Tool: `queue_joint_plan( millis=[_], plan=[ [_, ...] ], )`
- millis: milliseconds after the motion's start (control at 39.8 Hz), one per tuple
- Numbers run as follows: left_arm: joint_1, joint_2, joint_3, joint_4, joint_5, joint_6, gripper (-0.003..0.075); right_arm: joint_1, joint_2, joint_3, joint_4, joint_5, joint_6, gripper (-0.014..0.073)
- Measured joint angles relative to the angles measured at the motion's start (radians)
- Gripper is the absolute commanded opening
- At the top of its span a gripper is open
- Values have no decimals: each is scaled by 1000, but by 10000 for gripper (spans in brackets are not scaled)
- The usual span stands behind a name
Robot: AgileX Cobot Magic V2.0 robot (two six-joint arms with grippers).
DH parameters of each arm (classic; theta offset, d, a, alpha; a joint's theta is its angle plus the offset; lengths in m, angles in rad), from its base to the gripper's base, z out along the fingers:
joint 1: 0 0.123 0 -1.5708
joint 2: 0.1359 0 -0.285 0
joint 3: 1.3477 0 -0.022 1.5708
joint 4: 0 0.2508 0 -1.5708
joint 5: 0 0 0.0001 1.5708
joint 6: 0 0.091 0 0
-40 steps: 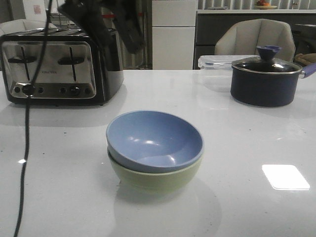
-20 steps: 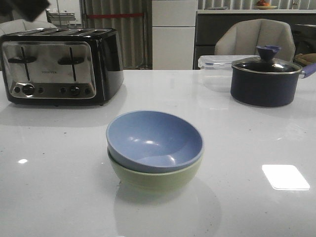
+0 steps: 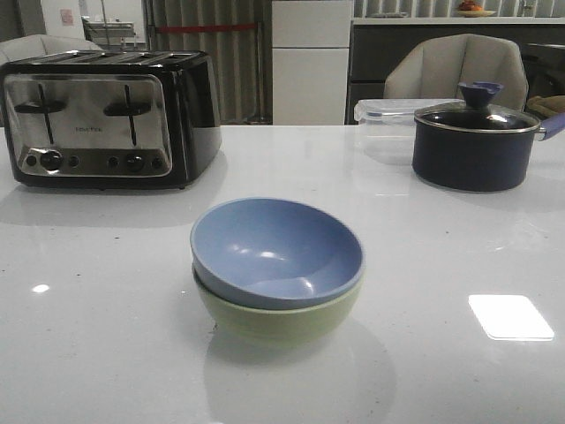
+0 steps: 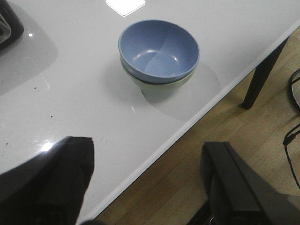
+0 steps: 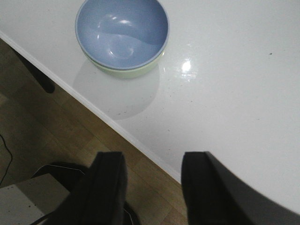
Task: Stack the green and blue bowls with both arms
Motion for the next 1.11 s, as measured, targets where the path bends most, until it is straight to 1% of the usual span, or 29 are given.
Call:
queue_joint_plan(
  millis=[226, 427, 553, 603, 678, 703, 804, 904, 929, 1105],
  plan=[
    [0, -10, 27, 0, -10, -2, 530, 0, 0, 0, 0, 0, 0, 407],
    [0, -10, 29, 47, -30, -82, 530, 0, 0, 0, -22, 6, 0, 407],
    [0, -10, 29, 64, -33, -98, 529, 0, 0, 0, -28, 8, 0, 402],
    [0, -10, 29, 64, -35, -100, 529, 0, 0, 0, -28, 8, 0, 388],
    [0, -10, 29, 66, -35, -102, 521, 0, 0, 0, -28, 9, 0, 324],
    [0, -10, 29, 66, -35, -104, 502, 0, 0, 0, -28, 9, 0, 285],
    [0, -10, 29, 66, -35, -104, 414, 0, 0, 0, -28, 9, 0, 177],
    [0, -10, 29, 66, -35, -104, 312, 0, 0, 0, -28, 9, 0, 97],
    [0, -10, 29, 66, -35, -104, 277, 0, 0, 0, -28, 9, 0, 80],
    [0, -10, 29, 66, -35, -104, 122, 0, 0, 0, -28, 9, 0, 24]
  ],
)
